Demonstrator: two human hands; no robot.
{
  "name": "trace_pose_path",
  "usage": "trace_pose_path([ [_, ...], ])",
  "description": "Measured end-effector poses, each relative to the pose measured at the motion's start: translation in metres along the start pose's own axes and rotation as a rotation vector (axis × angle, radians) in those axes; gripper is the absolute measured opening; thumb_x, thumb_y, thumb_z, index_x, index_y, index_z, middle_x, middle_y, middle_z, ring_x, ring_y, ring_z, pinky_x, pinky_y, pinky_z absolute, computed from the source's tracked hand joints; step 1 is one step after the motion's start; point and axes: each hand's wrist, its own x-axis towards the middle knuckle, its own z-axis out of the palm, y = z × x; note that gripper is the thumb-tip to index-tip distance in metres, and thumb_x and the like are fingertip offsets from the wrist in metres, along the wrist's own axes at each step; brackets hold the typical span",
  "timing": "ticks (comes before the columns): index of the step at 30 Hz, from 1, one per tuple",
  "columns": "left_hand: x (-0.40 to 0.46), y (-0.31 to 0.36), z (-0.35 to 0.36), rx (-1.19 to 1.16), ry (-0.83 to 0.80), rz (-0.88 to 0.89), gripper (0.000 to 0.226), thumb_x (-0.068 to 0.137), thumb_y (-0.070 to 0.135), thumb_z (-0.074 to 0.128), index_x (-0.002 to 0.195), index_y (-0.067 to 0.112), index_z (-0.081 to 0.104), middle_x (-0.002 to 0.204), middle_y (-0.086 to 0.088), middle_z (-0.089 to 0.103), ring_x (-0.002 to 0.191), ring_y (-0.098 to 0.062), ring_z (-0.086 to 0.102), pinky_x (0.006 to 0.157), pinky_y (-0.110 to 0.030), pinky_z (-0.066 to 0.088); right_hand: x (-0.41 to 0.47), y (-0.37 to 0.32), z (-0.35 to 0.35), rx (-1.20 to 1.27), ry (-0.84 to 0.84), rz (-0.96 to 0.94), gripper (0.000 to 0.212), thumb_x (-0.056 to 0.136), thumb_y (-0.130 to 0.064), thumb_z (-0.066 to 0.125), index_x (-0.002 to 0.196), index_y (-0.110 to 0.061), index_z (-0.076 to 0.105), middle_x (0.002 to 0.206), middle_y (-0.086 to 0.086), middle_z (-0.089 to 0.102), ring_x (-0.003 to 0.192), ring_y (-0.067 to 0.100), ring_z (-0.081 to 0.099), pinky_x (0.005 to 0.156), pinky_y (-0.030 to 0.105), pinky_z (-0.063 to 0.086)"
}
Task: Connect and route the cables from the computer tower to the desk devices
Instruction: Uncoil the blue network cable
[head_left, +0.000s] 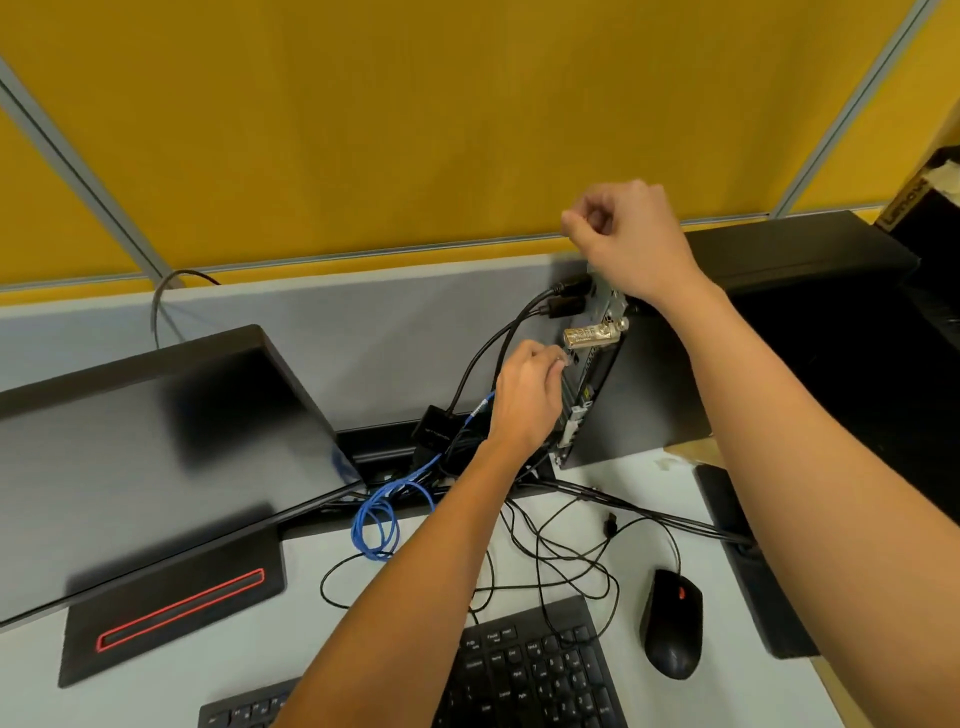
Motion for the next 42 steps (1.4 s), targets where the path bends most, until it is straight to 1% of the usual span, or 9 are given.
trace_pose_path([
  [5, 0.001, -0.003, 0.006, -0.063, 0.037, 0.061, 0.019, 0.094, 0.009, 0.055, 0.107, 0.004, 0.069, 0.095, -0.007, 0.059, 0.073, -0.013, 0.055, 0.069, -0.030, 0.051, 0.001, 0.002, 0.002, -0.062, -0.007, 0.004, 0.020, 0.091, -0.032, 0.054, 0.076, -0.021, 0.061, 0.065, 0.000, 0.057, 0.059, 0.018, 0.049, 0.054, 0.028, 0.034],
  [10, 0.004, -0.003, 0.006, -0.039, 0.024, 0.101, 0.018, 0.093, 0.008, 0.057, 0.106, 0.004, 0.068, 0.098, -0.007, 0.062, 0.084, -0.019, 0.062, 0.075, -0.037, 0.055, -0.002, 0.001, 0.003, -0.109, -0.028, -0.013, 0.020, 0.091, -0.028, 0.054, 0.077, -0.017, 0.063, 0.068, 0.003, 0.061, 0.057, 0.016, 0.047, 0.047, 0.023, 0.027],
  [18, 0.009, 0.005, 0.008, -0.240, 0.035, -0.090, 0.013, 0.086, 0.000, 0.063, 0.097, 0.006, 0.059, 0.091, -0.001, 0.071, 0.086, -0.013, 0.067, 0.078, -0.031, 0.054, -0.003, -0.001, 0.002, -0.100, -0.047, -0.002, 0.018, 0.090, -0.030, 0.055, 0.080, -0.017, 0.063, 0.071, 0.002, 0.063, 0.050, 0.004, 0.042, 0.046, 0.021, 0.029],
  [27, 0.010, 0.002, 0.007, -0.169, 0.039, -0.077, 0.015, 0.086, 0.001, 0.061, 0.099, 0.006, 0.065, 0.090, 0.000, 0.072, 0.085, -0.013, 0.067, 0.076, -0.031, 0.054, -0.001, -0.001, 0.004, -0.113, -0.047, 0.003, 0.020, 0.087, -0.030, 0.054, 0.079, -0.015, 0.065, 0.070, 0.004, 0.065, 0.053, 0.015, 0.049, 0.048, 0.023, 0.035],
  [31, 0.006, 0.006, -0.003, -0.011, -0.060, 0.017, 0.020, 0.090, 0.012, 0.061, 0.109, 0.007, 0.063, 0.102, -0.005, 0.069, 0.093, -0.022, 0.065, 0.084, -0.039, 0.053, -0.003, -0.001, 0.001, -0.090, -0.049, 0.014, 0.019, 0.086, -0.027, 0.055, 0.080, -0.013, 0.067, 0.071, 0.005, 0.066, 0.055, 0.016, 0.050, 0.049, 0.024, 0.034],
  [34, -0.023, 0.006, -0.018, 0.118, -0.152, 0.178, 0.042, 0.090, 0.017, 0.060, 0.130, 0.008, 0.051, 0.135, -0.007, 0.053, 0.126, -0.021, 0.048, 0.115, -0.036, 0.029, -0.015, -0.003, -0.002, -0.026, -0.024, 0.026, 0.019, 0.084, -0.025, 0.054, 0.079, -0.013, 0.067, 0.071, 0.005, 0.065, 0.053, 0.012, 0.048, 0.051, 0.024, 0.034],
  [37, -0.066, -0.009, -0.048, 0.098, -0.152, 0.159, 0.038, 0.092, 0.012, 0.056, 0.129, 0.008, 0.053, 0.137, -0.004, 0.050, 0.128, -0.017, 0.045, 0.111, -0.035, 0.036, -0.037, -0.019, -0.001, -0.025, 0.030, 0.016, 0.018, 0.086, -0.024, 0.052, 0.078, -0.015, 0.066, 0.064, 0.001, 0.060, 0.058, 0.018, 0.054, 0.054, 0.028, 0.039],
  [40, -0.127, -0.024, -0.088, 0.104, -0.183, 0.109, 0.024, 0.092, 0.008, 0.054, 0.115, 0.009, 0.062, 0.127, -0.002, 0.053, 0.116, -0.016, 0.053, 0.098, -0.030, 0.046, -0.079, -0.060, 0.001, 0.381, 0.026, 0.050, 0.018, 0.087, -0.017, 0.056, 0.078, -0.006, 0.067, 0.054, -0.001, 0.046, 0.048, 0.007, 0.038, 0.052, 0.022, 0.031],
  [42, -0.164, -0.043, -0.115, 0.140, -0.131, 0.034, 0.018, 0.090, 0.006, 0.057, 0.105, 0.010, 0.065, 0.116, 0.001, 0.057, 0.106, -0.014, 0.056, 0.092, -0.023, 0.047, -0.110, -0.085, 0.011, 0.608, -0.128, 0.041, 0.017, 0.089, -0.015, 0.060, 0.078, -0.005, 0.069, 0.050, -0.001, 0.044, 0.046, 0.006, 0.035, 0.050, 0.019, 0.031],
])
